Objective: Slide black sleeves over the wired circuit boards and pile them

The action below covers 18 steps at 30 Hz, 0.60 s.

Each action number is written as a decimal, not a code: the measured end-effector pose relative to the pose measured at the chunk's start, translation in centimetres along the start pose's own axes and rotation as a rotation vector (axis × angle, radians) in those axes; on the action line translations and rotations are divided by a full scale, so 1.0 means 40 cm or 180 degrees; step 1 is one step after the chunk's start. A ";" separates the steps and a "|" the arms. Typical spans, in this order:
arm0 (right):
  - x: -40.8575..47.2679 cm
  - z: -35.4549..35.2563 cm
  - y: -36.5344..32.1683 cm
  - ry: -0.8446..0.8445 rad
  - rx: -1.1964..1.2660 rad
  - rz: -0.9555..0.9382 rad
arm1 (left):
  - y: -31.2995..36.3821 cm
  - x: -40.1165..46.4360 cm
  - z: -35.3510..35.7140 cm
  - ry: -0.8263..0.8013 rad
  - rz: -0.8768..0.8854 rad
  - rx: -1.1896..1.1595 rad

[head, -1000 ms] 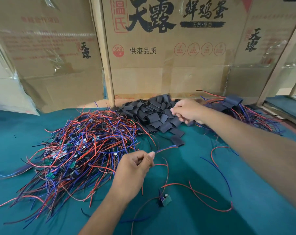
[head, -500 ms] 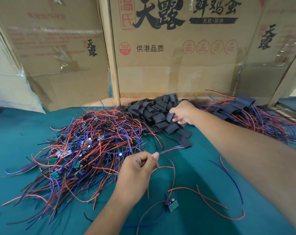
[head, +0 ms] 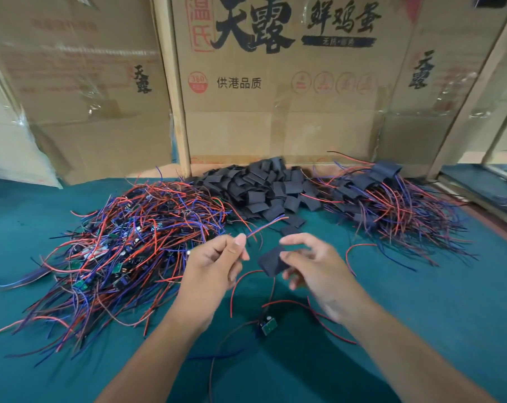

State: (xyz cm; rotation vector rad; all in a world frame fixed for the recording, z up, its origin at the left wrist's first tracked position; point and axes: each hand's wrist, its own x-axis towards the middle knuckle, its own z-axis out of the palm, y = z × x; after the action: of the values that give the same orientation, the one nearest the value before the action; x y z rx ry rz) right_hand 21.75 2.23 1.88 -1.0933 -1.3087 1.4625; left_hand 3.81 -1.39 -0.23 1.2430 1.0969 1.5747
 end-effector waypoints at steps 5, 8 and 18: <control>-0.019 0.018 0.014 -0.0531 0.0616 -0.0016 | -0.001 -0.012 0.011 -0.0173 -0.0055 0.0062; -0.019 -0.003 0.014 -0.0852 0.0872 0.0007 | 0.003 -0.010 0.011 -0.0112 -0.0199 -0.0155; -0.010 0.002 0.031 -0.1342 0.1107 -0.0113 | 0.003 -0.014 0.020 -0.0157 -0.0301 -0.0334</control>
State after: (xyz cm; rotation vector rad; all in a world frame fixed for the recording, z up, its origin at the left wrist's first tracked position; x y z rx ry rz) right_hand 21.70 1.71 0.69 -0.5500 -1.2759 1.8755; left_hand 4.66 -1.87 -0.16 1.1380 1.0143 1.5032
